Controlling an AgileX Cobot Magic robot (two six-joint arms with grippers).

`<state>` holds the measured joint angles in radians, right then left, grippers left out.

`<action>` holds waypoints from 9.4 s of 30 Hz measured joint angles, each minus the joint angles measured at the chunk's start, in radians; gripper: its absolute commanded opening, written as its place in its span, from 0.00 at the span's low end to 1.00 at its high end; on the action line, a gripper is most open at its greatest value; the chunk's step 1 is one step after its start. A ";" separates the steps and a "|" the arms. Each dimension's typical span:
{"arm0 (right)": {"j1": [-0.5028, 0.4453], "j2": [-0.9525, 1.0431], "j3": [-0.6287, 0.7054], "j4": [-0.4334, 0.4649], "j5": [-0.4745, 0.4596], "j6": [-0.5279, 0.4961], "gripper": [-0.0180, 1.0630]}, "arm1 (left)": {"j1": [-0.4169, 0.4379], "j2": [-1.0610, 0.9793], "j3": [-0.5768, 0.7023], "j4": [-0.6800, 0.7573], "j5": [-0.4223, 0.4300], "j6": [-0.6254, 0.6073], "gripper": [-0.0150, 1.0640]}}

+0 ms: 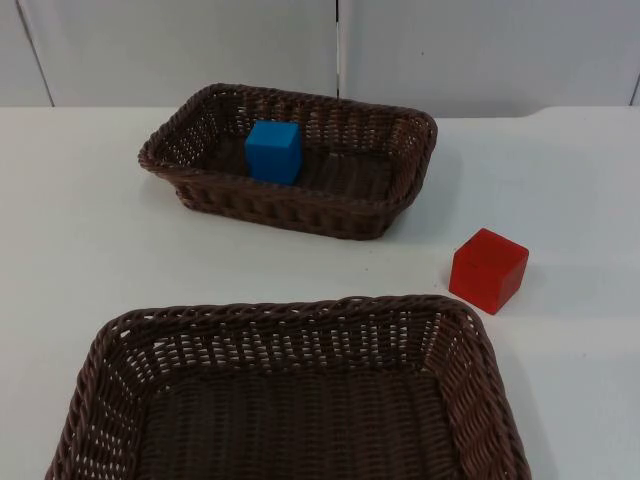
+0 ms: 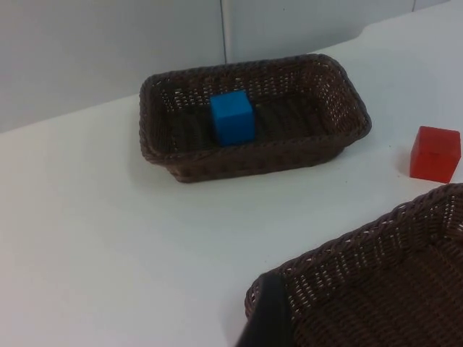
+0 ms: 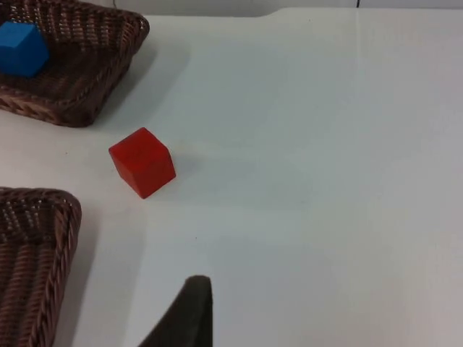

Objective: Pick up one cube with the left hand and place it into the upper basket. Pick up one cube with the right hand and place it into the lower basket.

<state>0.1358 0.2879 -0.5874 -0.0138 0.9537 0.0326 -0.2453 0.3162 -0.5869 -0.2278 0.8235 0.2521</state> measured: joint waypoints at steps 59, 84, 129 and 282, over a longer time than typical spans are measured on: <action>0.230 1.467 -0.502 0.014 -0.330 -0.279 0.99 | 0.000 0.000 0.000 0.026 0.002 0.000 0.65; 0.230 1.812 -0.832 0.216 -0.248 -0.633 0.99 | 0.000 0.000 0.000 0.042 0.004 0.002 0.65; 0.263 1.729 -0.835 0.198 -0.164 -0.652 0.02 | 0.000 0.000 0.000 0.052 0.007 0.004 0.65; 0.730 1.488 -0.834 0.335 -0.147 -0.543 0.62 | 0.000 0.000 0.000 0.052 0.007 0.004 0.65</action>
<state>0.8660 1.7759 -1.4210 0.3211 0.8071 -0.5102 -0.2453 0.3162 -0.5869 -0.1758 0.8308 0.2560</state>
